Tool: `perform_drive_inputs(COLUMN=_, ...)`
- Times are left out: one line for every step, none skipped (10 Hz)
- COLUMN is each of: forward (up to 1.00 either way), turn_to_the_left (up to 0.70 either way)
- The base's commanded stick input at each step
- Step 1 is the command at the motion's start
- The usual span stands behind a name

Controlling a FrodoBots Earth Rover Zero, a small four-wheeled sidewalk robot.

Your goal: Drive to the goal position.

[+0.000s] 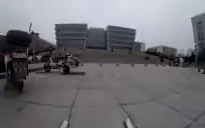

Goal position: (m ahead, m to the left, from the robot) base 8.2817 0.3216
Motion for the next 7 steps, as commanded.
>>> perform_drive_inputs(forward=0.85, turn_to_the_left=-0.03)
perform_drive_inputs(forward=0.85, turn_to_the_left=-0.03)
perform_drive_inputs(forward=0.85, turn_to_the_left=-0.03)
perform_drive_inputs(forward=0.85, turn_to_the_left=-0.03)
perform_drive_inputs(forward=0.85, turn_to_the_left=-0.03)
perform_drive_inputs(forward=0.85, turn_to_the_left=-0.03)
perform_drive_inputs(forward=0.85, turn_to_the_left=-0.03)
